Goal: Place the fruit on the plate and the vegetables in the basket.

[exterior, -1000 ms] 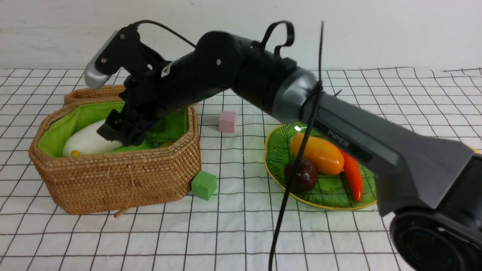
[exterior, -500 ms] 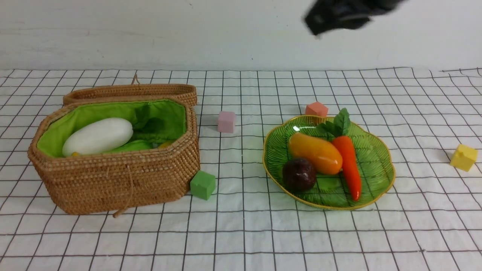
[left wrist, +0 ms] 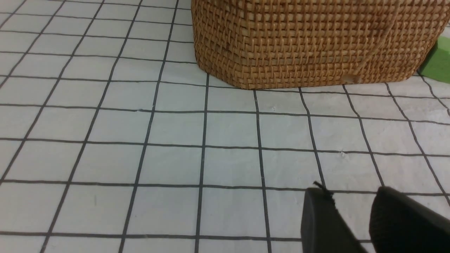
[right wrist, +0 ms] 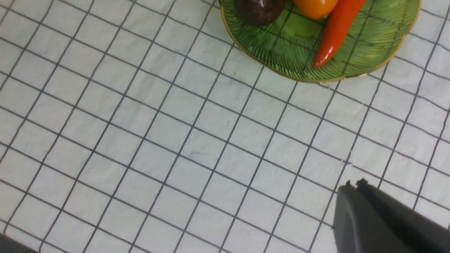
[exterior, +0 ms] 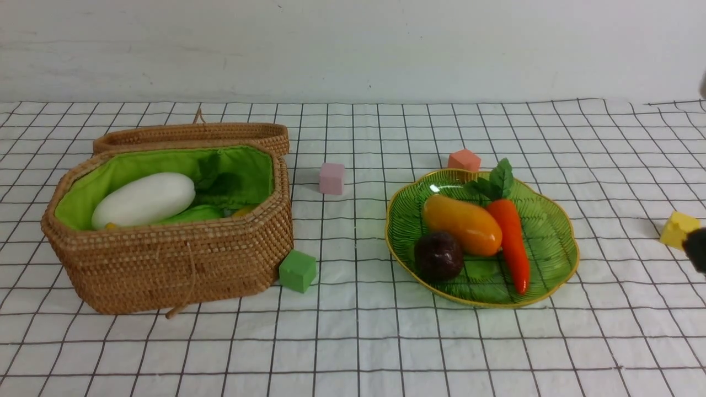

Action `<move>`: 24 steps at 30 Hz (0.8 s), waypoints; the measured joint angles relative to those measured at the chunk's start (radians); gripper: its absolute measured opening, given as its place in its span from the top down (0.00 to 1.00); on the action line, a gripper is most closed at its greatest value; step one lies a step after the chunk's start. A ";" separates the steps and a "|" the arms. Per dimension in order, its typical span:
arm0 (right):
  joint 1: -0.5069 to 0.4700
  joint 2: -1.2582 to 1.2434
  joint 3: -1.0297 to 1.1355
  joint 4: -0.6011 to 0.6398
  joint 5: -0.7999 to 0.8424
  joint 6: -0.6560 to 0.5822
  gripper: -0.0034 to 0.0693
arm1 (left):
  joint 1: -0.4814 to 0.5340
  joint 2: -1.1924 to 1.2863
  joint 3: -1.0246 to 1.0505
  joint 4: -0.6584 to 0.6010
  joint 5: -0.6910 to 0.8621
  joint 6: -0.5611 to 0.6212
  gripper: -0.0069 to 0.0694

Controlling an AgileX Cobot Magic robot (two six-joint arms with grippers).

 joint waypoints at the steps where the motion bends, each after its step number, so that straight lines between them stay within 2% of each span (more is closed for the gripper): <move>1: 0.000 -0.016 0.008 0.000 0.002 0.000 0.96 | 0.000 0.000 0.000 0.000 0.000 0.000 0.63; 7: -0.009 -0.085 0.016 0.002 0.002 0.000 0.96 | 0.000 0.000 0.000 0.000 0.000 0.000 0.63; 11: -0.079 -0.186 0.024 -0.007 -0.029 -0.057 0.96 | 0.000 0.000 0.000 0.000 0.000 0.000 0.63; 15: -0.252 -0.412 0.174 -0.033 -0.346 -0.115 0.96 | 0.000 0.000 0.000 0.000 0.000 0.000 0.63; 17: -0.309 -0.503 0.268 -0.036 -0.471 -0.107 0.95 | 0.000 0.000 0.000 0.000 0.000 0.000 0.63; 19: -0.408 -0.664 0.487 -0.046 -0.655 -0.046 0.95 | 0.000 0.000 0.000 0.000 0.000 0.000 0.63; 21: -0.471 -0.769 0.665 -0.063 -0.725 0.030 0.95 | 0.000 0.000 0.000 0.000 0.000 0.000 0.63; 22: -0.476 -0.778 0.665 -0.066 -0.730 0.030 0.95 | 0.000 0.000 0.000 0.000 0.000 0.000 0.63; 23: -0.511 -0.856 0.813 -0.083 -0.769 0.102 0.95 | 0.000 0.000 0.000 0.000 0.000 0.000 0.63; 24: -0.518 -0.864 0.829 -0.086 -0.771 0.108 0.95 | 0.000 0.000 0.000 0.000 0.000 0.000 0.63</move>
